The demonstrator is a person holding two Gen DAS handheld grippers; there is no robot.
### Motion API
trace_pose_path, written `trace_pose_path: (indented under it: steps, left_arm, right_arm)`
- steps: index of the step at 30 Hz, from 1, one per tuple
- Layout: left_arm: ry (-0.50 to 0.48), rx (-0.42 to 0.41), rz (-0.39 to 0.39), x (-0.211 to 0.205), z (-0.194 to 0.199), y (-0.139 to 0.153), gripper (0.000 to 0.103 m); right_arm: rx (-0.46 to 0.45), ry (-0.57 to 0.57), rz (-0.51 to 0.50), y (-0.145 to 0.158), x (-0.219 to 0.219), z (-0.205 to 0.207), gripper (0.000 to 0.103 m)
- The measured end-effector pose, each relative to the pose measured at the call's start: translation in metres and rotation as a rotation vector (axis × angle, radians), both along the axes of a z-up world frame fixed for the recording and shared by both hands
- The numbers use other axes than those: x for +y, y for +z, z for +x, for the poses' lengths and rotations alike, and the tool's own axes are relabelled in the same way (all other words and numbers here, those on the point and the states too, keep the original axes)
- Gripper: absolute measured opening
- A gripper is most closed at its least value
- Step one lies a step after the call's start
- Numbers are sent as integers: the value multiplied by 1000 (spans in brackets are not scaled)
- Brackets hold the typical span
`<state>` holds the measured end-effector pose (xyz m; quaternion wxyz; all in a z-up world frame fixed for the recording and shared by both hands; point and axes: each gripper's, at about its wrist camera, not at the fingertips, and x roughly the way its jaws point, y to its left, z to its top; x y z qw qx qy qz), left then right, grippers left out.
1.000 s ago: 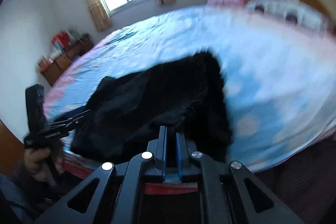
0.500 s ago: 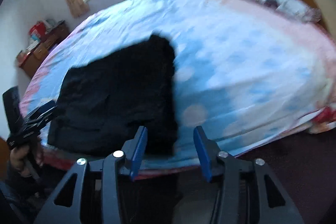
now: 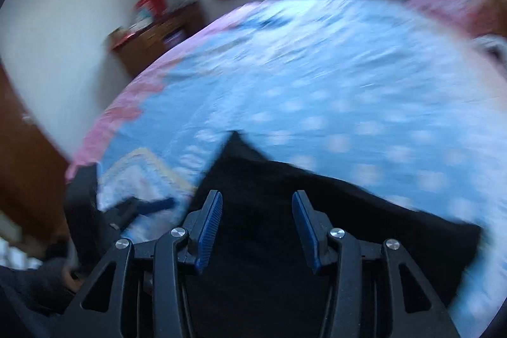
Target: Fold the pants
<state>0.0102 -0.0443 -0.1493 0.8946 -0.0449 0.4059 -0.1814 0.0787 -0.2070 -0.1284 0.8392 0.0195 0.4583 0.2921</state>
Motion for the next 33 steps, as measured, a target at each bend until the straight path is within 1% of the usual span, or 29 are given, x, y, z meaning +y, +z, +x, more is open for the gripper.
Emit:
trace_pose_path:
  steps: [1, 2, 3, 4, 5, 7, 10, 14, 16, 18, 19, 20, 23, 24, 26, 28, 31, 33]
  left_arm:
    - [1, -2, 3, 0, 0, -1, 98]
    - [-2, -4, 9, -1, -1, -1, 98]
    - [-6, -6, 18, -2, -2, -2, 98]
    - [-8, -7, 23, -3, -2, -2, 98]
    - [-10, -6, 26, -3, -2, -2, 99]
    - [-13, -12, 26, -3, -2, -3, 99]
    - [-18, -21, 30, -3, -2, -5, 101]
    - [-20, -23, 36, -6, -1, -5, 102]
    - [-18, -18, 31, -6, -2, -5, 102]
    - [-15, -13, 30, -5, -4, -4, 102]
    - [-14, -13, 35, -5, -5, -3, 102]
    - [-14, -13, 41, -6, -7, -3, 102]
    - [-26, -19, 38, -6, -16, -2, 102]
    - [-32, -23, 44, -6, -19, -2, 102]
    - [-45, -31, 56, -6, -25, -1, 102]
    - [-66, -36, 50, -6, -31, 1, 102]
    - [-87, -35, 48, -10, -34, -1, 102]
    - [-87, -15, 46, -10, -32, -7, 102]
  right_arm:
    - [53, 24, 17, -9, 8, 12, 48]
    - [85, 26, 12, -19, 15, 22, 48]
    - [110, 15, -20, -28, 19, 31, 48]
    - [167, -9, -73, -44, 22, 42, 48]
    - [203, -31, -88, -56, 22, 48, 48]
    - [200, -35, -65, -65, 17, 50, 48]
    - [201, -30, -35, -65, 11, 50, 48]
    - [177, -3, -83, -60, 14, 45, 48]
    - [149, -11, -110, -46, 16, 41, 48]
    - [94, 4, -113, -27, 17, 37, 48]
    - [81, 9, -108, -21, 18, 37, 48]
    - [75, 11, -109, -16, 20, 39, 48]
    - [66, 10, -135, -13, 27, 50, 48]
    - [72, 10, -134, -14, 28, 54, 48]
    - [112, 18, -99, -18, 34, 67, 48]
    - [153, 36, -72, -22, 42, 79, 48]
    - [190, 62, -88, -32, 60, 94, 48]
    - [258, 110, -96, -43, 76, 102, 48]
